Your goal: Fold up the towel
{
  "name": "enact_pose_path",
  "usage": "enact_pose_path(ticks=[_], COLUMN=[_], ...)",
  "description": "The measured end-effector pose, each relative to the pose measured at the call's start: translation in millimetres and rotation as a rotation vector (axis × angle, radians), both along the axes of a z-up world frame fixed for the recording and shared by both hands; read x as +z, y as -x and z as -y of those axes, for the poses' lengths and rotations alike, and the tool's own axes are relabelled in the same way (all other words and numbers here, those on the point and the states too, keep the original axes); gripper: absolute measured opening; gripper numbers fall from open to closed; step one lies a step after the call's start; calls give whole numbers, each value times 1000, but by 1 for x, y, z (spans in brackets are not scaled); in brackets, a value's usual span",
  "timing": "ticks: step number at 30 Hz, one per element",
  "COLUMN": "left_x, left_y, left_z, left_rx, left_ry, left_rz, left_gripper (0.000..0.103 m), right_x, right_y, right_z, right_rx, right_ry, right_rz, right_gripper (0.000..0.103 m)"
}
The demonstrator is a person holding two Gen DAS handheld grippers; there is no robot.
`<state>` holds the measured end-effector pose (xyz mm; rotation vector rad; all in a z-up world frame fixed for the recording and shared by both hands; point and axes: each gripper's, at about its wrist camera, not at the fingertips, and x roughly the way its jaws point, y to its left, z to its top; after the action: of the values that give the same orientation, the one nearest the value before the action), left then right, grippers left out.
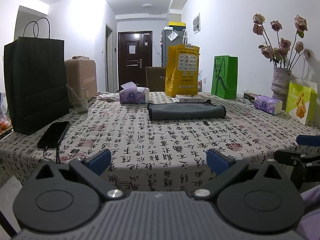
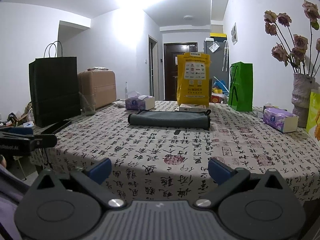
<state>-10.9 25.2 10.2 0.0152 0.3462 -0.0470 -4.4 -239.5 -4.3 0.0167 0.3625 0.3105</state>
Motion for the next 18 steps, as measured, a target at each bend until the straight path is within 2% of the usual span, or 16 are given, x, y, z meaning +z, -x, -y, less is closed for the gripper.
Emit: enact_pose_path(ticks=[18], left_x=[-2], left_y=[0], left_z=[1], left_rx=[-3], left_ry=[0], left_rz=[-3], left_gripper=[103], right_x=[-1], right_y=[-2], right_z=[1], right_rx=[6], right_ry=[-2], right_rz=[-10], right_gripper=[103])
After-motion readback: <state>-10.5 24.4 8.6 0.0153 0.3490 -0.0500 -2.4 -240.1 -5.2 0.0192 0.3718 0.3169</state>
